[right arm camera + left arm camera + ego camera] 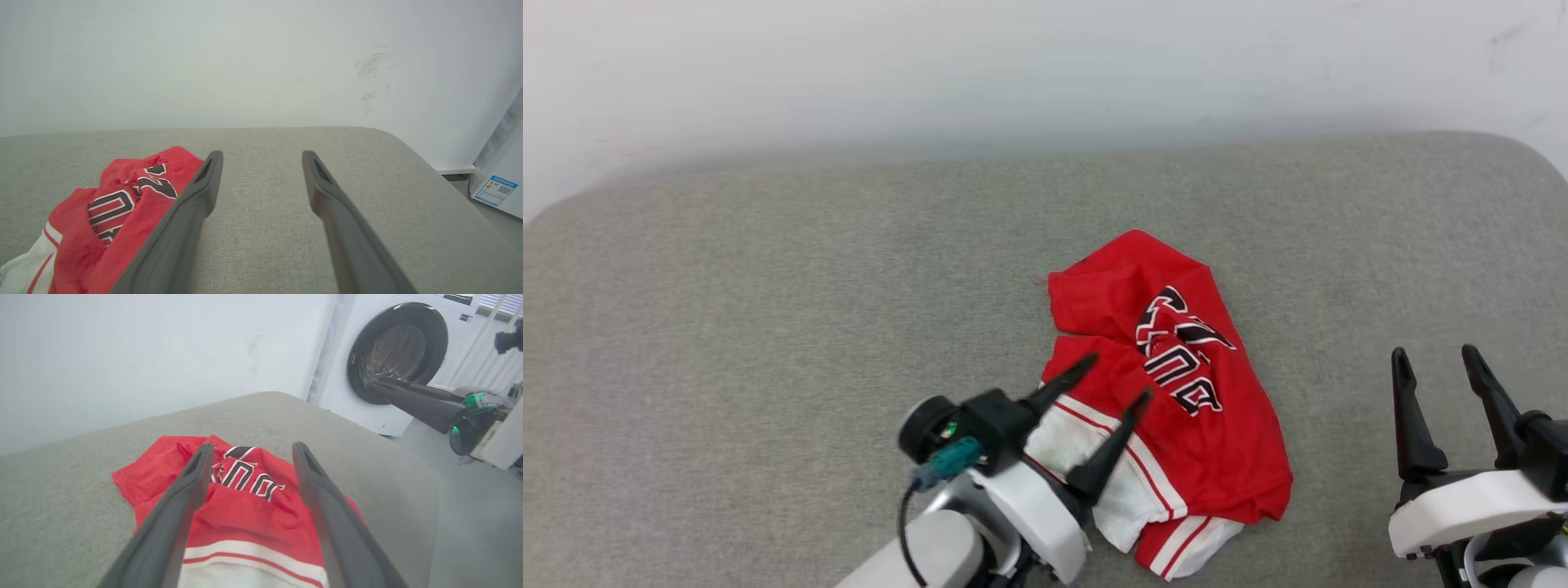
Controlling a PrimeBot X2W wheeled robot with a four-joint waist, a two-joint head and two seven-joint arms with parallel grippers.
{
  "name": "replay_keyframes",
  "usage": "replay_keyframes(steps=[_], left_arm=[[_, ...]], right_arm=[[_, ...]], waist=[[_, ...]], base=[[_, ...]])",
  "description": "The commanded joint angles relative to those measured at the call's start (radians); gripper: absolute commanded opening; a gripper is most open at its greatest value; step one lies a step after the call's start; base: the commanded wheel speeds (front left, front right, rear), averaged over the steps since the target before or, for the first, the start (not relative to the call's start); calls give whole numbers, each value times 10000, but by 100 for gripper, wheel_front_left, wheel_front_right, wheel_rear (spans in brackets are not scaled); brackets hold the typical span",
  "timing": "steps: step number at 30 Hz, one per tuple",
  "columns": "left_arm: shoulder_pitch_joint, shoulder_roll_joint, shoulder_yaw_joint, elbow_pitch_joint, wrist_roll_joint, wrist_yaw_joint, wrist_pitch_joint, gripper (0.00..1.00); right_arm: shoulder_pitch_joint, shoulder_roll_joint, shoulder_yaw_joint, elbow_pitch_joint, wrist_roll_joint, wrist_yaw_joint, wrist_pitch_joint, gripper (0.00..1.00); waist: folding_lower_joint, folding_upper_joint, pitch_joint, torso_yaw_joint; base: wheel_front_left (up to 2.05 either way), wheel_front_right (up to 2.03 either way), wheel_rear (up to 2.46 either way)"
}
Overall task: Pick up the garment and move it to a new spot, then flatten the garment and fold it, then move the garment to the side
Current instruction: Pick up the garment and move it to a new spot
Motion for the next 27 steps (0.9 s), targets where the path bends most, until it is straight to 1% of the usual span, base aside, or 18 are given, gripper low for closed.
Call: replay_keyframes(steps=[1, 5, 9, 14, 18, 23, 27], left_arm=[[215, 98, 257, -82, -11, 154, -69, 100], [577, 137, 1369, -442, 62, 608, -126, 100], [1254, 193, 2632, -724, 364, 899, -131, 100], [2149, 259, 4029, -908, 727, 990, -125, 100], [2793, 351, 4922, -962, 1019, 1004, -125, 100], [3482, 511, 5578, -955, 1399, 979, -118, 100], [3893, 541, 5886, -927, 1588, 978, -118, 100]], right_arm=[[170, 2, 9, -90, -39, -10, 55, 100], [337, 4, -1, -236, -118, -10, 230, 100], [558, 2, 14, -320, -142, -10, 366, 100], [820, 2, 65, -400, -169, -10, 511, 100], [1004, 2, 88, -460, -184, -10, 587, 100], [1215, 4, 136, -515, -144, -10, 657, 100], [1292, 2, 181, -575, -133, -10, 687, 100]], waist=[[0, 0, -182, 215], [0, 0, -336, 463], [0, 0, -564, 619], [0, 0, -887, 697], [0, 0, -1053, 738], [0, 0, -1181, 755], [0, 0, -1226, 739]], base=[[0, 0, 0], [0, 0, 0], [0, 0, 0], [0, 0, 0], [0, 0, 0], [0, 0, 0], [0, 0, 0]])
